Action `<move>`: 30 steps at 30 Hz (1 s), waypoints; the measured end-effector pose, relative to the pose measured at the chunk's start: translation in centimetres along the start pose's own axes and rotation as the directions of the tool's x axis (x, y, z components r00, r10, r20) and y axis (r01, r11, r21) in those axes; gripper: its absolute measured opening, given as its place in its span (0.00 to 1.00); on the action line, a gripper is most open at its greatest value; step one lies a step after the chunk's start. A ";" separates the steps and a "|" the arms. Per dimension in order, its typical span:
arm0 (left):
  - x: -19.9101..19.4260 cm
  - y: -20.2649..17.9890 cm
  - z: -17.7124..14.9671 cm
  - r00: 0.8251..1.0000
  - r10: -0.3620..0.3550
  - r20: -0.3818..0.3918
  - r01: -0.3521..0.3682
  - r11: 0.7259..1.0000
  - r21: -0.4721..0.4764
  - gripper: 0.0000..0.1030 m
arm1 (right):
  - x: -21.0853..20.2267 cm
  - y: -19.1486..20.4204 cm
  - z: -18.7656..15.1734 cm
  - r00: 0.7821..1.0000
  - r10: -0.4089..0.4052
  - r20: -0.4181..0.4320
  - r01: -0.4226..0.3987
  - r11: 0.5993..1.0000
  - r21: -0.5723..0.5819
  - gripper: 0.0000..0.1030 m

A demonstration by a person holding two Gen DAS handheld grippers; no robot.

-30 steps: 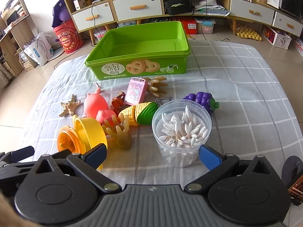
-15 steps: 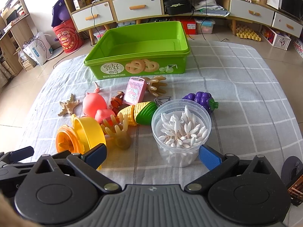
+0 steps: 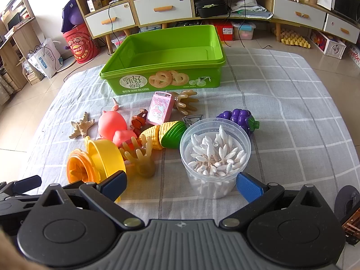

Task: Organize rigid objects
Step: 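Grasp the orange juicer with the left tool while the right tool grasps the clear cotton swab jar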

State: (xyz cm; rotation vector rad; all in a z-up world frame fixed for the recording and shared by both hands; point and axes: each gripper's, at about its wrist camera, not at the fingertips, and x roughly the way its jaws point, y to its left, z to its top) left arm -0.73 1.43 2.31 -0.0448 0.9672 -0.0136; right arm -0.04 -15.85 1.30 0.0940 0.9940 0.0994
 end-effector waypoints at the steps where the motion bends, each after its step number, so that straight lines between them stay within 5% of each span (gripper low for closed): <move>1: 0.0 0.1 0.0 1.000 -0.002 -0.003 0.002 1.000 0.000 0.98 | 0.0 -0.1 0.0 1.000 0.002 0.000 -0.002 1.000 0.002 0.81; 16: 0.8 2.1 1.7 0.984 -0.171 -0.052 0.172 0.985 0.009 0.98 | -0.8 -4.4 2.2 0.996 0.086 0.012 -0.087 0.981 0.171 0.81; 23: 2.3 1.8 1.5 0.979 -0.184 -0.083 0.191 0.979 0.078 0.97 | 0.9 -7.0 2.7 0.991 0.126 -0.039 -0.110 0.953 0.282 0.81; 30: 3.3 1.7 1.3 0.976 -0.205 -0.070 0.210 0.974 0.081 0.95 | 2.2 -6.6 2.5 0.988 0.133 -0.073 -0.108 0.955 0.275 0.81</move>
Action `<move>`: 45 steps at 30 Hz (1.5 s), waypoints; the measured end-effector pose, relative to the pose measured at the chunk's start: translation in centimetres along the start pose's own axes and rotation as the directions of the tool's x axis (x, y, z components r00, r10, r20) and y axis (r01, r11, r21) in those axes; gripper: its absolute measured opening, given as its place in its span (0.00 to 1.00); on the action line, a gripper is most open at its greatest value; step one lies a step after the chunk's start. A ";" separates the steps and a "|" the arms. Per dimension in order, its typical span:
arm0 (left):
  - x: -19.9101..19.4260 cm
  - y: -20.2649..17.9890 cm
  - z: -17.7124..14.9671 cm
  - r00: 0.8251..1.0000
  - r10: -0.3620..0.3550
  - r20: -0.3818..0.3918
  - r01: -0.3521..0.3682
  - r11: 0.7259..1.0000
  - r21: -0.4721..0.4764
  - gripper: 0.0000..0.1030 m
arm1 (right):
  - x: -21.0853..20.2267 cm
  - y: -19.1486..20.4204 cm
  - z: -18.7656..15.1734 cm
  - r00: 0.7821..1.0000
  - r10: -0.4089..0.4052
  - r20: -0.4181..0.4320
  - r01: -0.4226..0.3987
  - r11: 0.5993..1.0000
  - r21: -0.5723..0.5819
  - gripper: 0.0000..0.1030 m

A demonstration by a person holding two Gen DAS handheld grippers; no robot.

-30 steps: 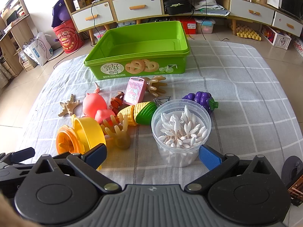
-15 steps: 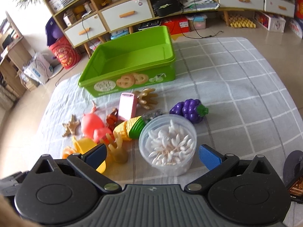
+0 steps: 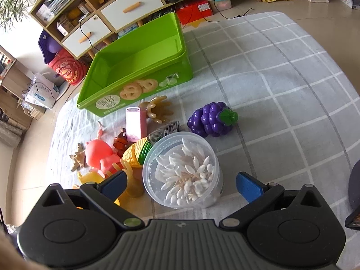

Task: Organize rigid objects
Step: 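Grasp the orange juicer with the left tool while the right tool grasps the clear cotton swab jar, then lift and carry the juicer with the left tool while the right tool carries the jar to the green bin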

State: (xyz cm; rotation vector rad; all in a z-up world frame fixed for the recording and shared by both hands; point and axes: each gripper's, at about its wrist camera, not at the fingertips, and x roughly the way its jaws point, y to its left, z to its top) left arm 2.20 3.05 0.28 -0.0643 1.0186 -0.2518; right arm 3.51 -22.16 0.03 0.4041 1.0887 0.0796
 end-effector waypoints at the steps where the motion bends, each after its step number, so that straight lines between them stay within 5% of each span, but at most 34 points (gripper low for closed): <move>1: 0.2 -0.1 0.0 1.000 -0.002 0.001 0.002 1.000 0.000 0.95 | 0.1 0.1 0.0 1.000 -0.002 -0.001 0.002 1.000 -0.004 0.81; 10: 1.6 0.2 0.0 1.000 0.026 -0.006 -0.026 0.999 -0.029 0.87 | 1.5 0.3 0.0 0.999 -0.054 -0.006 0.053 0.998 -0.022 0.80; 16: 1.4 0.4 -0.1 0.999 0.047 0.006 -0.046 0.998 -0.034 0.77 | 2.3 0.1 -0.1 0.997 -0.074 -0.014 0.074 0.997 -0.017 0.70; 21: 1.3 0.6 -0.2 0.999 0.043 0.012 -0.042 0.998 -0.044 0.76 | 2.5 0.2 -0.4 0.997 -0.073 -0.014 0.072 0.997 -0.032 0.55; 45: -1.7 1.7 1.2 0.996 0.004 0.095 0.008 0.992 -0.128 0.76 | -1.2 0.9 0.5 0.994 -0.015 0.105 0.020 0.999 -0.045 0.48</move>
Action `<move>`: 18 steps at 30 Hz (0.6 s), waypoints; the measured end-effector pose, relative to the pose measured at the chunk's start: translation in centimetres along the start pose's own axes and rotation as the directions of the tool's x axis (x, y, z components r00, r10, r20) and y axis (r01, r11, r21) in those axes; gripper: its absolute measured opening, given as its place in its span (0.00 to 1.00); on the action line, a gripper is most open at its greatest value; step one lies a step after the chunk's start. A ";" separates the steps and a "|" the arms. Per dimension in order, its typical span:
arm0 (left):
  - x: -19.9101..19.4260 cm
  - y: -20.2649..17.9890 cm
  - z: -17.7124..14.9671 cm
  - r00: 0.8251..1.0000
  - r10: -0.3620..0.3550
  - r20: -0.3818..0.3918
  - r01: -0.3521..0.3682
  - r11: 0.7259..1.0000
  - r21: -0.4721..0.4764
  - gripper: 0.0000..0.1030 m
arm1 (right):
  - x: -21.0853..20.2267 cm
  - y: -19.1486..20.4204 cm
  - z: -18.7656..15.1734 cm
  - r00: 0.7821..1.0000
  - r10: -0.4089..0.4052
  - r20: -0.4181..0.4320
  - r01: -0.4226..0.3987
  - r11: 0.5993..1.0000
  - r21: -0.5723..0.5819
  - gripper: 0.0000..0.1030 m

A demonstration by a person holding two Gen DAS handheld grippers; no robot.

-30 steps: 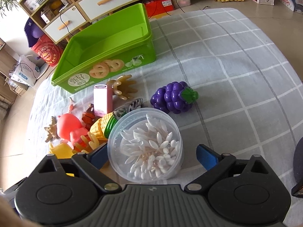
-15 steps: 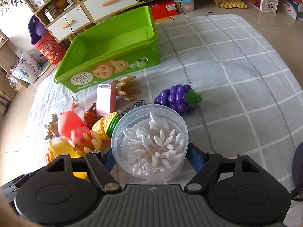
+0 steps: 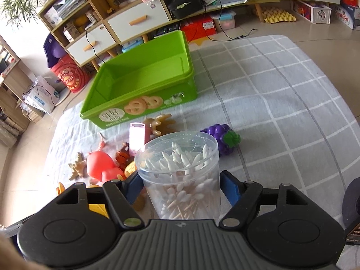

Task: Organize rigid objects
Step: 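Lift and carry the juicer with the left tool while the right tool carries the jar to the green bin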

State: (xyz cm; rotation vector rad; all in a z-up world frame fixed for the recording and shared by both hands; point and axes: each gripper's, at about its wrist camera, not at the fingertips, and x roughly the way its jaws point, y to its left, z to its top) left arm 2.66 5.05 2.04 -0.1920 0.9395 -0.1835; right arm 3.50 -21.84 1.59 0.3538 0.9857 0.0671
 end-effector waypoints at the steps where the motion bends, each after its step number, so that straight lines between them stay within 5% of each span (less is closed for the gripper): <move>1: -0.3 0.0 0.1 1.000 -0.005 0.005 0.005 1.000 -0.003 0.76 | -0.2 0.0 0.0 1.000 0.005 0.004 -0.005 1.000 0.002 0.48; 10: -2.1 -0.8 2.2 0.999 -0.023 0.048 0.023 1.000 0.008 0.76 | -1.8 0.6 1.7 0.998 0.056 0.035 -0.057 0.998 0.028 0.48; 18: -0.8 -2.7 7.2 0.997 -0.034 0.069 0.029 0.998 0.063 0.76 | -1.7 2.0 7.0 0.994 0.063 0.086 -0.064 0.998 0.019 0.48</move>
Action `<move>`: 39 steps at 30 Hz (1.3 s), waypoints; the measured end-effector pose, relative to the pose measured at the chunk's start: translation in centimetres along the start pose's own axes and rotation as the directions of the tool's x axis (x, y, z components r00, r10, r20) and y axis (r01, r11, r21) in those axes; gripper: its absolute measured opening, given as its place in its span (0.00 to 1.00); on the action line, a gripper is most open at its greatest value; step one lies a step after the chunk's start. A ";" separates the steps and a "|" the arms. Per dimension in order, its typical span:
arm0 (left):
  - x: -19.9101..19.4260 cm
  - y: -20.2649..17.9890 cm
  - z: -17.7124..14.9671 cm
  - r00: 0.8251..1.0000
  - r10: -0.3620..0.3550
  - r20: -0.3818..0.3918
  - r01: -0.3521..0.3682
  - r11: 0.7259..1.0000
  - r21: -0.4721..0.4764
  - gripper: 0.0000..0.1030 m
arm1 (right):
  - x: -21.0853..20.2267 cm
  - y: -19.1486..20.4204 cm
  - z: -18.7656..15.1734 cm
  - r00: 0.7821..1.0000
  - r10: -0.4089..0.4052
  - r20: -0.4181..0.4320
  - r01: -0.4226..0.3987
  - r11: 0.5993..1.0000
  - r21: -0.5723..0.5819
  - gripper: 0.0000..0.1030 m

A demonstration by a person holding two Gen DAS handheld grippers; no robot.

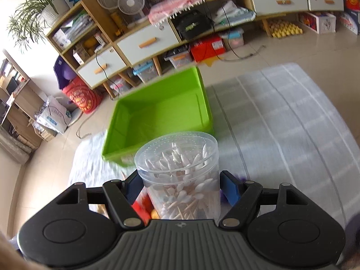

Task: Organize rigid objects
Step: 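Lift and carry the juicer with the left tool while the right tool carries the jar to the green bin, then lower and release the juicer from the left tool while the right tool releases the jar into the bin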

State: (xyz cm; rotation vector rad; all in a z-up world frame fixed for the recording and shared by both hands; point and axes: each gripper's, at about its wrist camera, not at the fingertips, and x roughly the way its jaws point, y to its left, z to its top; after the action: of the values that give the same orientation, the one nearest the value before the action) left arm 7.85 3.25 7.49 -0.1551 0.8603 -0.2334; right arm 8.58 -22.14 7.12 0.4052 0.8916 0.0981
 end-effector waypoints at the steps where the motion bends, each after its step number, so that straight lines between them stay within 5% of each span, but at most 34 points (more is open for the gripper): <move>1: 0.5 -0.3 0.8 1.000 -0.005 0.006 0.005 1.000 0.006 0.76 | 0.2 0.3 0.6 1.000 0.004 0.014 -0.004 1.000 -0.007 0.48; 12: 7.8 -2.5 6.2 0.997 -0.017 0.070 0.007 0.989 0.150 0.76 | 6.9 3.2 6.4 0.991 0.081 0.103 -0.072 0.993 -0.096 0.48; 21: 14.0 -2.1 7.3 0.999 -0.010 0.039 0.001 0.975 0.221 0.76 | 13.4 2.3 7.5 0.994 0.074 0.077 -0.066 0.993 -0.102 0.48; 34: 17.0 -1.3 5.9 1.000 0.015 0.020 -0.020 0.961 0.277 0.79 | 15.7 1.9 6.7 0.999 0.042 0.027 -0.039 0.993 -0.107 0.49; 39: 16.2 -1.2 5.9 1.000 0.009 0.025 -0.015 0.965 0.261 0.86 | 15.2 1.9 7.0 0.999 0.020 0.034 -0.017 0.995 -0.098 0.68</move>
State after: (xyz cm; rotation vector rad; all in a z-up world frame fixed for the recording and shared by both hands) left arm 22.43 -1.96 -0.29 0.0939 0.7983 -0.3311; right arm 23.73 -18.75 0.50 0.3234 0.8449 0.1505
